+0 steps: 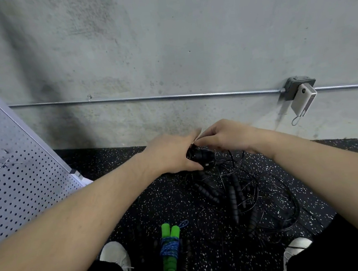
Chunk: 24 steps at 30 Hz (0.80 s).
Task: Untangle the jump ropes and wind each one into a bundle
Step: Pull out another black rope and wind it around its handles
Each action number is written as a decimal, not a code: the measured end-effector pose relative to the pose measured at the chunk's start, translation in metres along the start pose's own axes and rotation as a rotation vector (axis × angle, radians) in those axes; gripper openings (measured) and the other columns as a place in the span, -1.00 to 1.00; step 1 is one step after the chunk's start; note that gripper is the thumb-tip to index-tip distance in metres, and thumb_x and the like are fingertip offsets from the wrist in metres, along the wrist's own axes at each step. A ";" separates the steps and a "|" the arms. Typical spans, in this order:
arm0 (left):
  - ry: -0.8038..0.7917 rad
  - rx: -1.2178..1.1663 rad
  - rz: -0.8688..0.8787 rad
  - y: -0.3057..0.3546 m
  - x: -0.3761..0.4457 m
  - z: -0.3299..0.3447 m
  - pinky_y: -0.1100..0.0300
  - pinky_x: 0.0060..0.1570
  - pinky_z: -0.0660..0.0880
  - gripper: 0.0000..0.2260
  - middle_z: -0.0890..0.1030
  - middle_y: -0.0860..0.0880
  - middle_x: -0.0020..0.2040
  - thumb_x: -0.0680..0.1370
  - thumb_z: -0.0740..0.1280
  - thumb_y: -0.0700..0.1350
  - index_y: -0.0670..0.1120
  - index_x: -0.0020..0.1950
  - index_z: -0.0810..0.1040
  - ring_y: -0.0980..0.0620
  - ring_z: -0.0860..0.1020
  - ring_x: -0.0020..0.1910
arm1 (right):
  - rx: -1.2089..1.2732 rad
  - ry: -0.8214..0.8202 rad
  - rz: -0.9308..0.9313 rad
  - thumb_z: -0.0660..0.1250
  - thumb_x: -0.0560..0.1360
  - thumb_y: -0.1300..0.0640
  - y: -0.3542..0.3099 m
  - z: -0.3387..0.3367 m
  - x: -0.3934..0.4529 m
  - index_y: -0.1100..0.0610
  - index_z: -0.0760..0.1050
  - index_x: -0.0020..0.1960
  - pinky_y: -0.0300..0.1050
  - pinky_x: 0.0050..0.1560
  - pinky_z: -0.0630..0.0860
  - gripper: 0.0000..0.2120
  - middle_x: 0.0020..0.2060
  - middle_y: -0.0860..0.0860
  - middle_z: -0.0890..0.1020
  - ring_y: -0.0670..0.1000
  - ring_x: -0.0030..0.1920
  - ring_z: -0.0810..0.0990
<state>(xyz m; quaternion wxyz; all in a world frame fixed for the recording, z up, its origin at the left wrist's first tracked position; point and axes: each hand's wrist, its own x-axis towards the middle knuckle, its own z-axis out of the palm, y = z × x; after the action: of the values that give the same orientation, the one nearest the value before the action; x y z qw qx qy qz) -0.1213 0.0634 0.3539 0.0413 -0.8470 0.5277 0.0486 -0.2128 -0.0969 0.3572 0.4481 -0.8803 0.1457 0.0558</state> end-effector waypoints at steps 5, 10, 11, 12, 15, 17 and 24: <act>0.010 -0.225 -0.113 -0.002 0.004 0.007 0.20 -0.22 0.36 -0.53 0.65 0.07 0.14 0.57 0.30 0.31 0.21 0.45 0.41 0.00 0.60 0.06 | 0.009 -0.071 -0.020 0.26 0.65 0.06 0.000 0.008 -0.001 0.05 0.65 0.14 -0.20 -0.28 0.47 -0.79 -0.35 0.04 0.58 -0.02 -0.44 0.45; 0.039 -0.397 -0.249 -0.005 0.009 0.014 0.12 -0.20 0.52 -0.65 0.61 0.05 -0.06 0.62 0.26 0.22 0.06 0.31 0.44 0.01 0.60 -0.13 | 0.147 0.033 -0.046 0.26 0.66 0.13 -0.008 0.016 -0.002 0.16 0.37 0.20 -0.23 -0.48 0.48 -0.83 -0.33 0.07 0.67 -0.01 -0.50 0.57; 0.042 -0.421 -0.272 -0.007 0.010 0.015 0.10 -0.16 0.52 -0.62 0.59 0.05 -0.05 0.62 0.27 0.24 0.03 0.31 0.44 0.01 0.58 -0.10 | 0.142 0.044 -0.042 0.28 0.65 0.12 -0.009 0.016 -0.002 0.18 0.37 0.15 -0.24 -0.48 0.48 -0.84 -0.34 0.07 0.67 0.00 -0.49 0.59; 0.048 -0.450 -0.291 -0.008 0.010 0.014 0.09 -0.13 0.51 -0.60 0.56 0.06 -0.07 0.61 0.28 0.25 0.01 0.31 0.43 0.01 0.56 -0.09 | 0.124 0.041 -0.040 0.29 0.64 0.11 -0.008 0.015 -0.002 0.18 0.40 0.11 -0.26 -0.48 0.48 -0.85 -0.36 0.06 0.67 0.00 -0.49 0.60; 0.053 -0.623 -0.348 -0.010 0.010 0.012 0.09 -0.11 0.50 -0.61 0.50 0.12 -0.15 0.59 0.33 0.25 0.00 0.22 0.42 0.04 0.54 -0.09 | 0.094 0.034 -0.057 0.29 0.64 0.12 -0.006 0.011 -0.002 0.20 0.43 0.08 -0.32 -0.45 0.45 -0.86 -0.41 0.02 0.63 -0.03 -0.48 0.59; 0.062 -0.844 -0.370 -0.012 0.009 0.012 0.05 -0.03 0.55 -0.62 0.59 0.07 -0.12 0.54 0.41 0.25 -0.01 0.11 0.46 0.04 0.60 -0.07 | 0.114 0.029 -0.084 0.28 0.65 0.15 -0.004 0.008 -0.004 0.18 0.45 0.09 -0.31 -0.40 0.46 -0.90 -0.38 0.02 0.63 -0.05 -0.46 0.59; 0.054 -1.451 -0.488 -0.018 0.007 0.005 -0.06 -0.20 0.68 -0.43 0.72 -0.09 -0.04 0.32 0.64 0.09 -0.01 0.21 0.49 -0.10 0.73 -0.14 | 0.105 0.061 -0.141 0.28 0.65 0.15 0.005 -0.003 -0.009 0.10 0.44 0.01 -0.22 -0.25 0.51 -0.95 -0.26 0.03 0.70 -0.05 -0.32 0.64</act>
<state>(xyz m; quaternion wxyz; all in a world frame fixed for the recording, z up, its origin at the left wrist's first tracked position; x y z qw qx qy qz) -0.1021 0.0662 0.3488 -0.5286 -0.7553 0.1622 0.3519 -0.2233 -0.0998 0.3577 0.4918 -0.8649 0.0997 -0.0102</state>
